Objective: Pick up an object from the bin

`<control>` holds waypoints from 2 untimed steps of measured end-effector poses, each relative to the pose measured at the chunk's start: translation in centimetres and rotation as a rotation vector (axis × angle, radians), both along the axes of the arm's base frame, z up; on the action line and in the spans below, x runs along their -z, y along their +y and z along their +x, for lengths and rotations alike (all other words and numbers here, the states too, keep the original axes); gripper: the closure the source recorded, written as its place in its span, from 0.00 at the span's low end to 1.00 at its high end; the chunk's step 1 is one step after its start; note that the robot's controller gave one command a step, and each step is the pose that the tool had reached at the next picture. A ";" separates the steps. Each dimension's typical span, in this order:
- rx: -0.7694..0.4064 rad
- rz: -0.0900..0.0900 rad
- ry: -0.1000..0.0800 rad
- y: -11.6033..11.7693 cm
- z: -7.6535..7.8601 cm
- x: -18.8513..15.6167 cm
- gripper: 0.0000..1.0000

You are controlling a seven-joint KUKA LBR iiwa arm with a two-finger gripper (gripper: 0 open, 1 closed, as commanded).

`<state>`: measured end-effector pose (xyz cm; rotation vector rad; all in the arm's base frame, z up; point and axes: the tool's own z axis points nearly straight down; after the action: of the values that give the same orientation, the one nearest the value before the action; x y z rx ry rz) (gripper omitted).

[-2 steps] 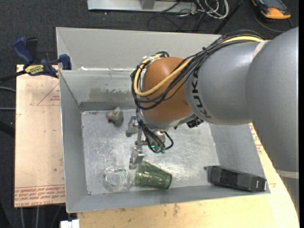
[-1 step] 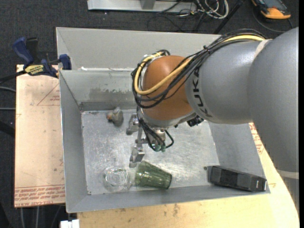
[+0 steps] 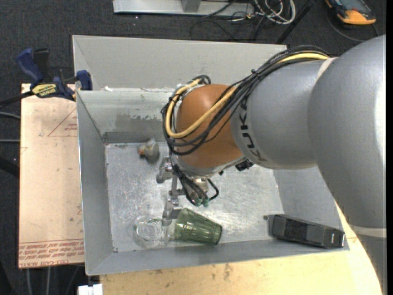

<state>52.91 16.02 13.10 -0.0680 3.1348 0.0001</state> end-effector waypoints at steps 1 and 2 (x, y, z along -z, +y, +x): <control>-0.166 0.000 0.008 2.6 -3.3 1.6 0.00; -0.221 0.002 0.002 3.0 -4.3 3.0 0.00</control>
Offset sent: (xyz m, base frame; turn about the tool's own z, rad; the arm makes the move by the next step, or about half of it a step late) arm -0.0471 0.0297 -0.0431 -0.3149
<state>48.63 19.06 10.06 -0.4138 3.1098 0.0038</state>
